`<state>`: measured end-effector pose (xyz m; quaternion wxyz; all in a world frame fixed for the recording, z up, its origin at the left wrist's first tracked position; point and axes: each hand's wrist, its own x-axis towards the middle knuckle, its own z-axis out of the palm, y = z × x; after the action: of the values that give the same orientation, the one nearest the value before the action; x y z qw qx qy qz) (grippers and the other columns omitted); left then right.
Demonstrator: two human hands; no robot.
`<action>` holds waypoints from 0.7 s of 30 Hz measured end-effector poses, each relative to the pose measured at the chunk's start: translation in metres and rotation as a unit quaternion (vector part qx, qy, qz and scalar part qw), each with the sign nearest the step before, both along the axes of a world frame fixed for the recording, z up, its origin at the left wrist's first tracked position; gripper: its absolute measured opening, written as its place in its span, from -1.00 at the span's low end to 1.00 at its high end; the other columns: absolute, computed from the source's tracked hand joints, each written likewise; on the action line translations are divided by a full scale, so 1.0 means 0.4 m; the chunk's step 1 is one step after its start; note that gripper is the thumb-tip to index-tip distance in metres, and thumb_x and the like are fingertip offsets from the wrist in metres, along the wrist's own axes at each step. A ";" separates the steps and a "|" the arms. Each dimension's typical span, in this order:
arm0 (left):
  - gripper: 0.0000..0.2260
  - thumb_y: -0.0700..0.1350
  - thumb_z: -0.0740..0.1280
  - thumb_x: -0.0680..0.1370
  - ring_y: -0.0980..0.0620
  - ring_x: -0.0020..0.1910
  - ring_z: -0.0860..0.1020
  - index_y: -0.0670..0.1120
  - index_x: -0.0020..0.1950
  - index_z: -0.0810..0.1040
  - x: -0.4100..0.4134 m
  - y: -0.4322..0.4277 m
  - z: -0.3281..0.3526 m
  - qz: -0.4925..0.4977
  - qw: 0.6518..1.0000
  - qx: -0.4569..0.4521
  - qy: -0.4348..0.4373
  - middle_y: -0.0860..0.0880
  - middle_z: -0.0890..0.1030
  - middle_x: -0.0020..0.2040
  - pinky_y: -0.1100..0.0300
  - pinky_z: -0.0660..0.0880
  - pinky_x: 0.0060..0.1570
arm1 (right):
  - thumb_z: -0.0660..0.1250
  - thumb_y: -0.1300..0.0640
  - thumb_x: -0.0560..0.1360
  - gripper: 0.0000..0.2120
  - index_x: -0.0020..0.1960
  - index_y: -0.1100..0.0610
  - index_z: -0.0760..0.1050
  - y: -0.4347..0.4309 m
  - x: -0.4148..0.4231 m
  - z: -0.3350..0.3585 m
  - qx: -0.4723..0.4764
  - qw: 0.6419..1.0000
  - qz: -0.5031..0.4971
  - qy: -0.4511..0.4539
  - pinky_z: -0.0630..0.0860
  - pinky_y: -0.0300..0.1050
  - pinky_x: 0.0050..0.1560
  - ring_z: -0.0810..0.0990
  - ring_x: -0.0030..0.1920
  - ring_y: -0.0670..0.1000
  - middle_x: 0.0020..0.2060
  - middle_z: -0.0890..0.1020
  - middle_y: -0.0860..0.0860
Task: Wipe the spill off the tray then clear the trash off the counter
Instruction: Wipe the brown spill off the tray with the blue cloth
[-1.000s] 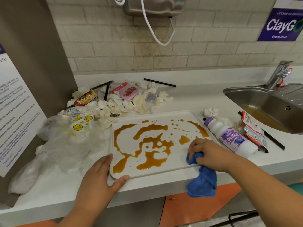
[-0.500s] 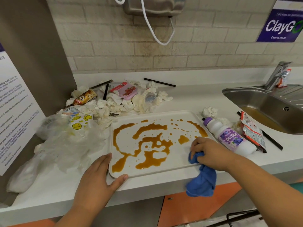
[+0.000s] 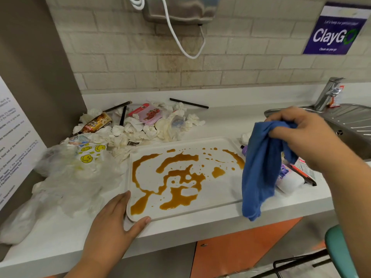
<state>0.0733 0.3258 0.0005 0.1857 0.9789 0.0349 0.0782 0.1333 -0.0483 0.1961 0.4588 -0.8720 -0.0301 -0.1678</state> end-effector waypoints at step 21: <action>-0.16 0.49 0.07 0.34 0.09 0.42 0.30 0.06 0.51 0.19 -0.001 -0.002 0.001 -0.001 1.000 -0.001 0.001 0.10 0.31 0.47 0.13 0.28 0.39 | 0.28 -0.14 0.50 -0.69 0.23 -0.17 0.47 0.136 0.003 -0.335 -0.348 0.899 0.190 0.187 0.31 -0.08 0.24 0.31 0.16 0.02 0.17 0.37 -0.11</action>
<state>0.0730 0.3248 0.0009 0.1869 0.9787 0.0343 0.0771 0.1346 0.0061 0.0621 0.1465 -0.9691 -0.1650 0.1101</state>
